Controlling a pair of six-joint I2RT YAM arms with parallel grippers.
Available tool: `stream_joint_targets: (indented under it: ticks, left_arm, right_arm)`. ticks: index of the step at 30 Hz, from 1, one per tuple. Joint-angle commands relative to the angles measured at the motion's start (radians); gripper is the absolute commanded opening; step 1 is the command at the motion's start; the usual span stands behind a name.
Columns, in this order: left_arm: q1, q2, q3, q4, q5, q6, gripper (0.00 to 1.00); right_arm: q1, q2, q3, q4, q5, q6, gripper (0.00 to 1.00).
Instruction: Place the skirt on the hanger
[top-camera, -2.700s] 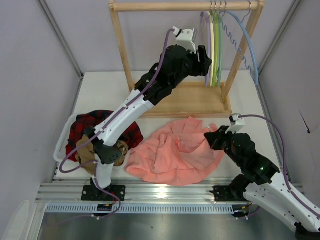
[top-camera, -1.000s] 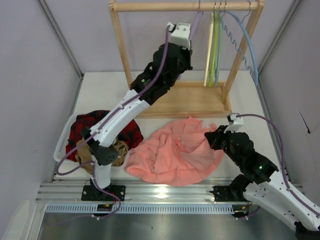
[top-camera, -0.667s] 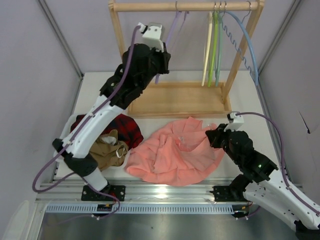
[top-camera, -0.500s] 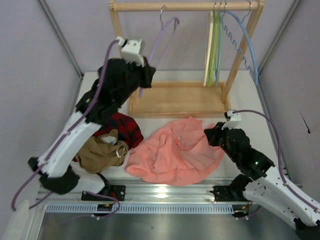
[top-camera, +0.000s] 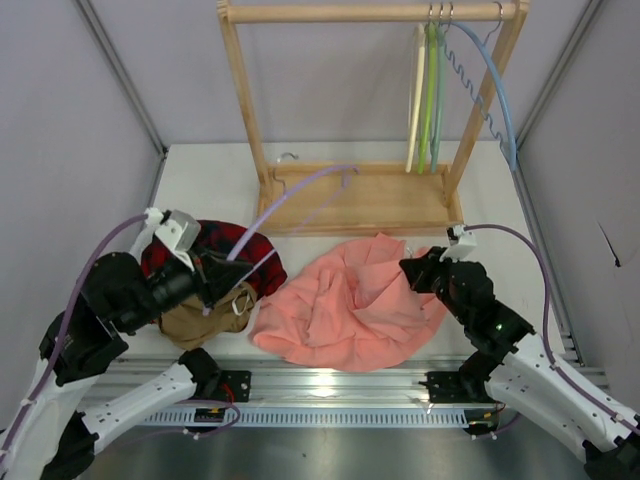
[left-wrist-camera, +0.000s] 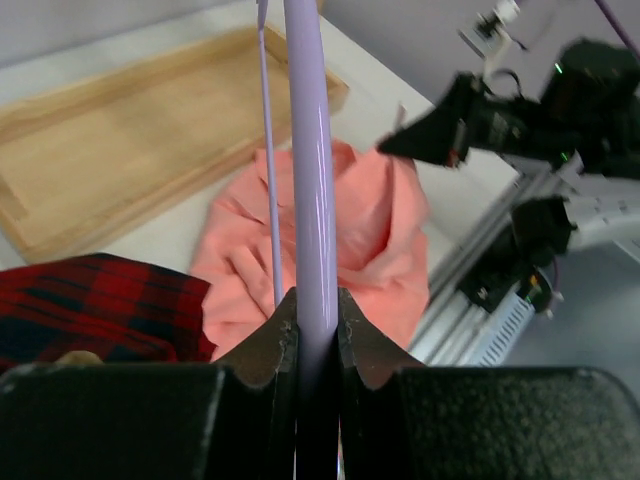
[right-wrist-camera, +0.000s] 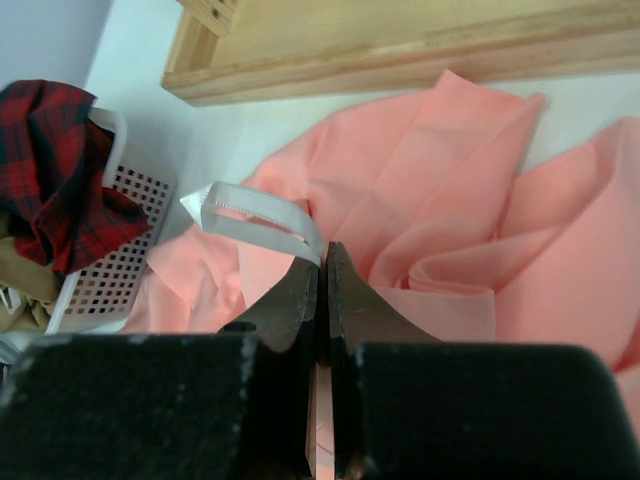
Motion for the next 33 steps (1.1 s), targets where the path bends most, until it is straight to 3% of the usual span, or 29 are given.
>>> stream_joint_targets:
  ticks: [1, 6, 11, 15, 33]
  left_arm:
    - [0.004, -0.065, -0.062, -0.018, 0.232, 0.004, 0.00]
    - [0.002, -0.141, -0.112, -0.004, 0.378, -0.015, 0.00]
    - [0.002, -0.171, -0.205, 0.062, 0.437, -0.042, 0.00]
    - [0.002, -0.171, -0.228, 0.096, 0.452, -0.041, 0.00]
    - [0.002, -0.138, -0.070, 0.006, 0.294, 0.018, 0.00]
  right_arm:
    - [-0.028, -0.004, -0.022, 0.136, -0.161, -0.036, 0.00]
    - [-0.052, 0.062, -0.013, 0.239, -0.324, -0.074, 0.00]
    - [-0.052, 0.183, 0.015, 0.332, -0.502, -0.096, 0.00]
    - [-0.052, 0.231, 0.041, 0.357, -0.556, -0.093, 0.00]
    - [-0.052, 0.064, 0.047, 0.188, -0.344, -0.106, 0.00]
